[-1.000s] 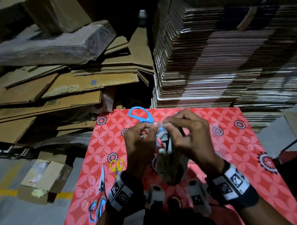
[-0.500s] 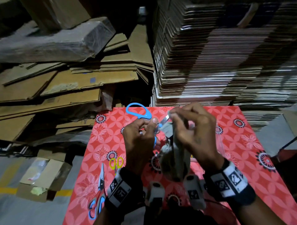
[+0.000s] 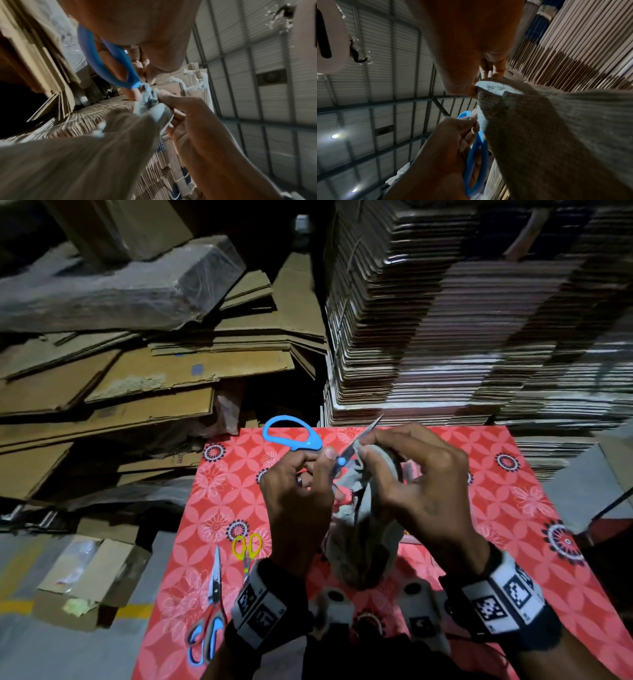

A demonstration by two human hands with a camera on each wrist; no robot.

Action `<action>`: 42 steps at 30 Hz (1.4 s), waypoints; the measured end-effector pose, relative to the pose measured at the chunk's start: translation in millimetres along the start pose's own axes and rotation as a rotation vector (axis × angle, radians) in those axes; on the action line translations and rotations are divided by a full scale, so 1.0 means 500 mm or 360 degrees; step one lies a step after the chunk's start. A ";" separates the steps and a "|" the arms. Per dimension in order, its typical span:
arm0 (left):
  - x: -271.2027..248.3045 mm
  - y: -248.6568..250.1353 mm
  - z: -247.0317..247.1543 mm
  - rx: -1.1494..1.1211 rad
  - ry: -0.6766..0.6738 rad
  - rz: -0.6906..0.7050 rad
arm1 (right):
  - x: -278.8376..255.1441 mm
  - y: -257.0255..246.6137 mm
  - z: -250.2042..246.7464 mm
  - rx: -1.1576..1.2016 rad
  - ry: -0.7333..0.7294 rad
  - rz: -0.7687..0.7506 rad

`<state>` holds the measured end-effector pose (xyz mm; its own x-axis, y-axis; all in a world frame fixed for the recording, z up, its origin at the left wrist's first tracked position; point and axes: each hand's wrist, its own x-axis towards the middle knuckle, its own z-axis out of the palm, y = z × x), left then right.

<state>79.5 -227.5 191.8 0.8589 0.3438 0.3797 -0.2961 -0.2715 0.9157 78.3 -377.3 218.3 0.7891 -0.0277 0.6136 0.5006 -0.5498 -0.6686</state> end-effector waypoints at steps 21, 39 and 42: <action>0.000 0.023 -0.014 -0.0134 0.0001 -0.0084 | 0.017 -0.010 0.010 -0.0007 0.0064 -0.0148; -0.004 -0.028 -0.003 0.0147 0.0051 0.0133 | 0.021 -0.018 0.014 0.0040 0.0023 0.0001; -0.002 -0.023 -0.004 0.0176 0.0086 0.0177 | -0.001 -0.033 0.025 0.0009 -0.0124 -0.0088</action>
<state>81.4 -222.8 181.3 0.7988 0.3530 0.4871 -0.3377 -0.4069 0.8487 74.2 -357.6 223.9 0.7855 0.0674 0.6152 0.5458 -0.5440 -0.6372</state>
